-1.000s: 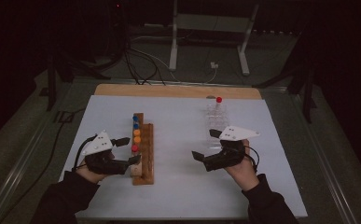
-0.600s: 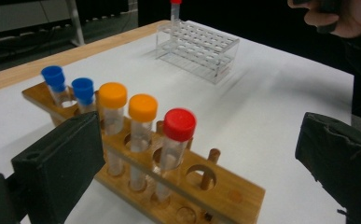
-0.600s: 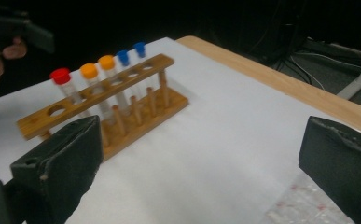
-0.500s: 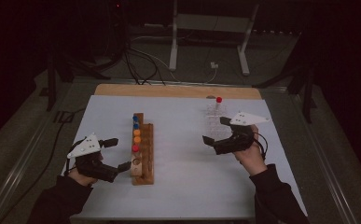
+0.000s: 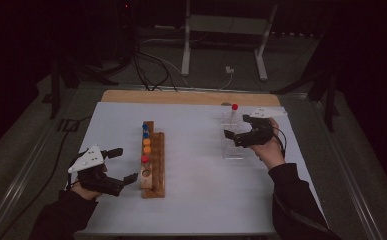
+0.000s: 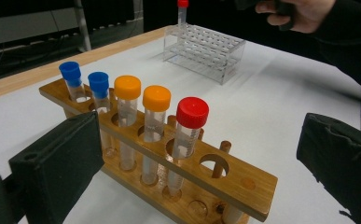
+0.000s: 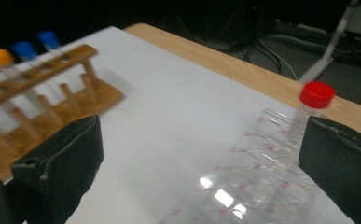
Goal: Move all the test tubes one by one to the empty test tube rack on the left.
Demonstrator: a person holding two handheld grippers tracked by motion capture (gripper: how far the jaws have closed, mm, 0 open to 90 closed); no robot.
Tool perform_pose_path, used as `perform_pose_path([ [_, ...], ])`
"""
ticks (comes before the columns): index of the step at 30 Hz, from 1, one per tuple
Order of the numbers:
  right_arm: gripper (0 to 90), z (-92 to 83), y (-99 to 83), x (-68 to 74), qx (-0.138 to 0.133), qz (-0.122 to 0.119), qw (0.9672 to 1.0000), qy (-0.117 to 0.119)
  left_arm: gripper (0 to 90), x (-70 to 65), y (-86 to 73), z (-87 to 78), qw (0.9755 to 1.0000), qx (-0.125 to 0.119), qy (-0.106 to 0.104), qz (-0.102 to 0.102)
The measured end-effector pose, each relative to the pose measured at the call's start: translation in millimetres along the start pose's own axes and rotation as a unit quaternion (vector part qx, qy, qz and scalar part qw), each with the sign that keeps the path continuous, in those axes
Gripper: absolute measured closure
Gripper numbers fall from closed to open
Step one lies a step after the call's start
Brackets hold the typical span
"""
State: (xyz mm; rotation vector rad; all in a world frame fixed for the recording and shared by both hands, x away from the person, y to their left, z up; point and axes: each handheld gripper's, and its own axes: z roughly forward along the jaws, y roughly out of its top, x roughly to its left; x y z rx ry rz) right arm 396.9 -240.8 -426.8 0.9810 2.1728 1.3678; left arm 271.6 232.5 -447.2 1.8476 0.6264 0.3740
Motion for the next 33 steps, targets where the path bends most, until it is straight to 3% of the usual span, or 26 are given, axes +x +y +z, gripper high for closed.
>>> perform_pose_path([
  [7, 9.3, 22.1, -5.0, -26.2, 0.022, 0.013, 0.9992, -0.029, 1.1, 0.9, -0.5, -2.1, 1.0000, -0.007, 0.003, -0.004],
  [10, 19.2, 30.4, -6.8, -36.5, 0.028, 0.023, 0.9983, -0.045, 1.1, 1.1, -1.5, -1.8, 1.0000, -0.005, 0.001, -0.004],
  [14, 32.5, 42.9, -8.8, -46.1, 0.045, 0.019, 0.9962, -0.073, 1.1, 2.5, -1.9, -3.1, 1.0000, -0.007, 0.003, -0.005],
  [18, 45.2, 51.1, -8.5, -55.1, 0.048, 0.020, 0.9951, -0.084, 1.1, 3.9, -2.9, -3.6, 1.0000, -0.005, 0.005, -0.006],
  [24, 60.7, 64.8, -7.4, -60.5, 0.071, 0.004, 0.9920, -0.105, 1.1, 2.5, -2.9, -2.0, 1.0000, 0.000, 0.004, -0.004],
  [26, 62.3, 67.2, -6.9, -61.4, 0.069, 0.013, 0.9931, -0.094, 1.1, 2.5, -2.7, -2.4, 1.0000, -0.002, 0.003, -0.004],
  [30, 74.5, 71.5, -7.0, -60.7, 0.078, 0.009, 0.9916, -0.102, 1.1, 2.6, -3.1, -2.1, 1.0000, 0.000, 0.003, -0.003],
  [33, 75.1, 70.9, -5.7, -60.9, 0.077, 0.012, 0.9917, -0.102, 1.1, 2.6, -3.4, -1.1, 1.0000, 0.002, 0.002, -0.004],
])
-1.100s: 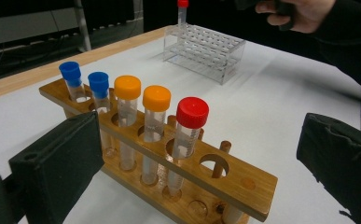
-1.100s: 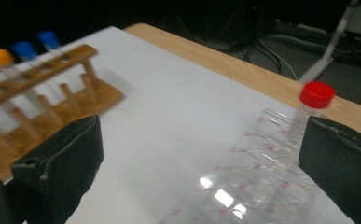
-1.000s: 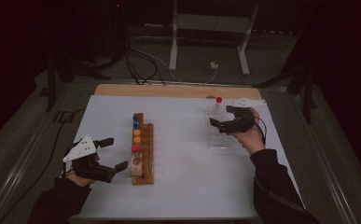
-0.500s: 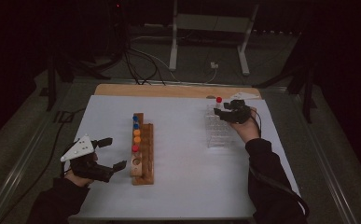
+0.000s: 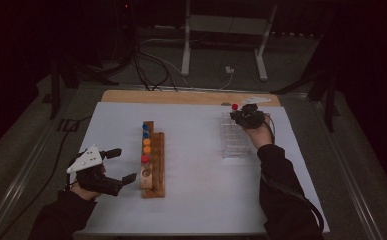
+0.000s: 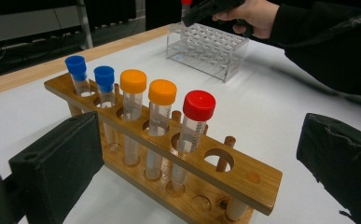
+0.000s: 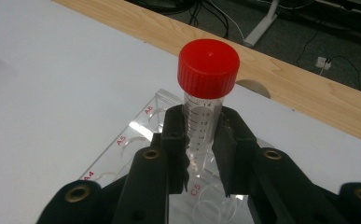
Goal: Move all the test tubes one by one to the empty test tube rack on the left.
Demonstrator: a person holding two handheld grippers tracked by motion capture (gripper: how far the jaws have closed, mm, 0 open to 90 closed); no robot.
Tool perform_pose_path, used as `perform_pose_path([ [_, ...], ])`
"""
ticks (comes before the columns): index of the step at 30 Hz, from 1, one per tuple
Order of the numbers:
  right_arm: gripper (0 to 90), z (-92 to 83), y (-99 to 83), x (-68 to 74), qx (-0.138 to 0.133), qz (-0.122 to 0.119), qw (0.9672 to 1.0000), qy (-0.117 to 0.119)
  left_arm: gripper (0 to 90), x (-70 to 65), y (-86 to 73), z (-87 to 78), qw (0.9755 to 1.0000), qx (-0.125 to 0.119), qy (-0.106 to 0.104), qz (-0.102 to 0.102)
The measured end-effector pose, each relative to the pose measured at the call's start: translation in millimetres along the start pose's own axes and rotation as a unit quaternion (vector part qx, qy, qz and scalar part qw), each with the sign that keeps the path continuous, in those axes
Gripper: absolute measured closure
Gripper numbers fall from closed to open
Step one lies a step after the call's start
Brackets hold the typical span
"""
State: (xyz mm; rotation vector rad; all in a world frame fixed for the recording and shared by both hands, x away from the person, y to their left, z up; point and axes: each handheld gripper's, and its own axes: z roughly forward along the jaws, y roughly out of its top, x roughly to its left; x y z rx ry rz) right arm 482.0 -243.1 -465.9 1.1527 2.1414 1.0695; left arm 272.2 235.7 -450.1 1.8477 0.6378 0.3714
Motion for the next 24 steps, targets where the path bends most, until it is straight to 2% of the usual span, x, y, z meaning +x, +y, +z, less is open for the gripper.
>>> perform_pose_path([
  [3, 75.2, -4.4, 3.0, -0.1, -0.008, 0.002, 1.0000, -0.001, 1.1, -0.6, 0.1, 1.2, 1.0000, 0.007, -0.001, 0.001],
  [15, 75.3, -33.4, 27.4, 5.3, -0.038, -0.016, 0.9991, -0.008, 1.1, -2.2, 4.1, 0.7, 0.9999, 0.010, -0.010, -0.001],
  [20, 75.3, -48.6, 34.6, 13.6, -0.053, -0.027, 0.9983, -0.002, 1.1, -3.6, 9.2, 1.1, 0.9998, 0.013, -0.015, -0.003],
  [24, 75.3, -59.3, 39.3, 24.1, -0.057, -0.038, 0.9976, 0.006, 1.1, -8.2, 15.7, 2.9, 0.9998, 0.017, -0.012, 0.000],
])
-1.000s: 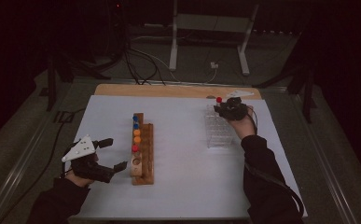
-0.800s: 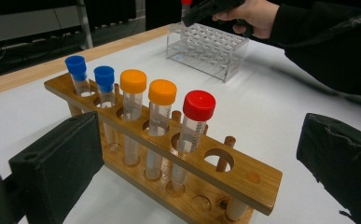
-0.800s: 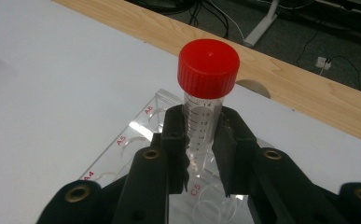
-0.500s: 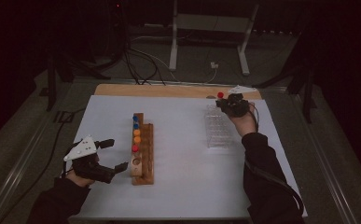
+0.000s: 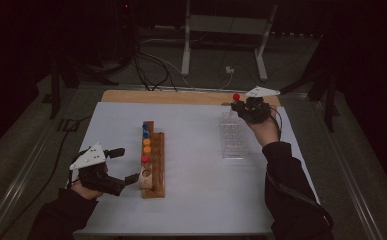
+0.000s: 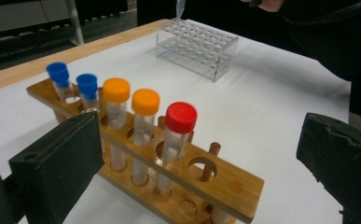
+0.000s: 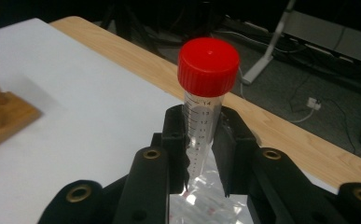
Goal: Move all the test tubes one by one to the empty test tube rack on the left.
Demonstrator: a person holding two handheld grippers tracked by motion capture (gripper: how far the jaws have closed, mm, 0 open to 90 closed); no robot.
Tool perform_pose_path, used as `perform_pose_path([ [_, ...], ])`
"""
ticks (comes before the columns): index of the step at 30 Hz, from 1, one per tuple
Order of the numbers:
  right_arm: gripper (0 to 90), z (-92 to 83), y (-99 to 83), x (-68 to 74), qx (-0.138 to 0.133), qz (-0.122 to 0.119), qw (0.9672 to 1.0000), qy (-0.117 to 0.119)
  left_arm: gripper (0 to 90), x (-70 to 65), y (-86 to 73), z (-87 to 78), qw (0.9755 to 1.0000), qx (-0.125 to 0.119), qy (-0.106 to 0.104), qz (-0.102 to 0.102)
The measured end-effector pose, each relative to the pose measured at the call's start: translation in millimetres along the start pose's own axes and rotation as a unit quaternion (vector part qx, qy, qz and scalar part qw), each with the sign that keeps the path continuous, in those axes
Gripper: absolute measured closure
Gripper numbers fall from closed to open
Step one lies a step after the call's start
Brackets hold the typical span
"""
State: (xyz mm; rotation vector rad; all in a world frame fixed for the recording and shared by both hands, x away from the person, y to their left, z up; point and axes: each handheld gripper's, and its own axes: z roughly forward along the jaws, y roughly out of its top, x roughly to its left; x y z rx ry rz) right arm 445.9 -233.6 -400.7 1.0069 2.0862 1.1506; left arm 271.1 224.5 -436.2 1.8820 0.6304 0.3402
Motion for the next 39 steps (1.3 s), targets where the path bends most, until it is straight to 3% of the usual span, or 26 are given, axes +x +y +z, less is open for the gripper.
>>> perform_pose_path([
  [5, 75.4, -10.2, 4.3, 15.2, -0.002, -0.003, 0.9998, 0.021, 1.1, -4.2, 8.5, 3.5, 0.9998, -0.002, -0.016, -0.008],
  [9, 75.4, -17.9, 3.5, 28.4, 0.000, -0.005, 0.9995, 0.031, 1.2, -6.3, 15.9, 7.3, 0.9998, -0.003, -0.019, -0.003],
  [23, 75.4, -39.0, -14.8, 69.5, 0.010, -0.027, 0.9974, 0.066, 1.5, -12.4, 35.7, 26.9, 0.9994, 0.008, -0.035, 0.000],
  [39, 75.3, -57.2, -37.6, 125.4, 0.004, -0.045, 0.9904, 0.131, 3.1, -30.4, 54.4, 53.9, 0.9980, 0.012, -0.061, 0.016],
])
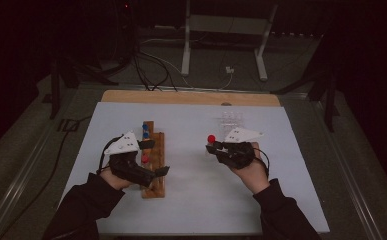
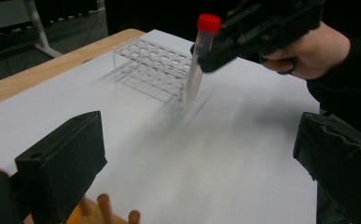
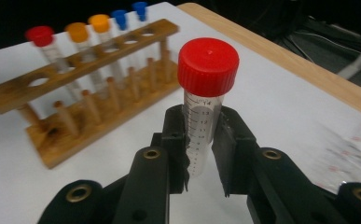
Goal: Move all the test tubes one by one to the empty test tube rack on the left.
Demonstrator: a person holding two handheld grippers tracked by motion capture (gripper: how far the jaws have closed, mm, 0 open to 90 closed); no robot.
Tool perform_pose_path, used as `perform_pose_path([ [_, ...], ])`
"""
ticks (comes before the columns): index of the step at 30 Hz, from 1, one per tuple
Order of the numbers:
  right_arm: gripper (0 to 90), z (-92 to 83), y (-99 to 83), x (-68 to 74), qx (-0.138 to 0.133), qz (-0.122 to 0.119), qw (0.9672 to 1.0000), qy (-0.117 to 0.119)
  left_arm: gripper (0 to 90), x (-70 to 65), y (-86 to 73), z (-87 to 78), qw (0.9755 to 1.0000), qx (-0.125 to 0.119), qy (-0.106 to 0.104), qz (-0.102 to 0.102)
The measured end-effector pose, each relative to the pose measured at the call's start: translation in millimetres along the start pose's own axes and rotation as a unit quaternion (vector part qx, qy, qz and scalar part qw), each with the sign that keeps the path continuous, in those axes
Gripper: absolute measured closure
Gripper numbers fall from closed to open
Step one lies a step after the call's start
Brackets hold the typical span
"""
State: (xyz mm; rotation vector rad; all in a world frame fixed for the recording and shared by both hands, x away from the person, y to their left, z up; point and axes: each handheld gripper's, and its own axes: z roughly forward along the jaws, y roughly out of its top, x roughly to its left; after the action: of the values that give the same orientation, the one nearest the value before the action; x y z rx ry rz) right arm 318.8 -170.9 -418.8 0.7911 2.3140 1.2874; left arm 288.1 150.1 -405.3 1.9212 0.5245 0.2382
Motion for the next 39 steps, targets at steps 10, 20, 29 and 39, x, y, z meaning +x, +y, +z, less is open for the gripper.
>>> perform_pose_path([
  [10, 75.4, 2.2, -7.3, 28.1, -0.001, -0.011, 0.9993, 0.037, 6.5, -13.2, 14.9, 19.3, 0.9999, -0.006, -0.010, 0.011],
  [20, 75.3, 4.6, -9.6, 42.4, 0.007, -0.024, 0.9983, 0.053, 20.6, -22.4, 21.7, 46.0, 0.9994, -0.001, -0.025, 0.025],
  [29, 75.3, 6.0, -9.3, 46.9, 0.009, -0.025, 0.9976, 0.063, 42.0, -26.8, 26.1, 58.2, 0.9992, -0.001, -0.021, 0.034],
  [39, 75.3, 6.2, -8.9, 47.8, 0.009, -0.027, 0.9975, 0.065, 59.9, -29.3, 25.5, 67.9, 0.9987, 0.010, -0.026, 0.044],
])
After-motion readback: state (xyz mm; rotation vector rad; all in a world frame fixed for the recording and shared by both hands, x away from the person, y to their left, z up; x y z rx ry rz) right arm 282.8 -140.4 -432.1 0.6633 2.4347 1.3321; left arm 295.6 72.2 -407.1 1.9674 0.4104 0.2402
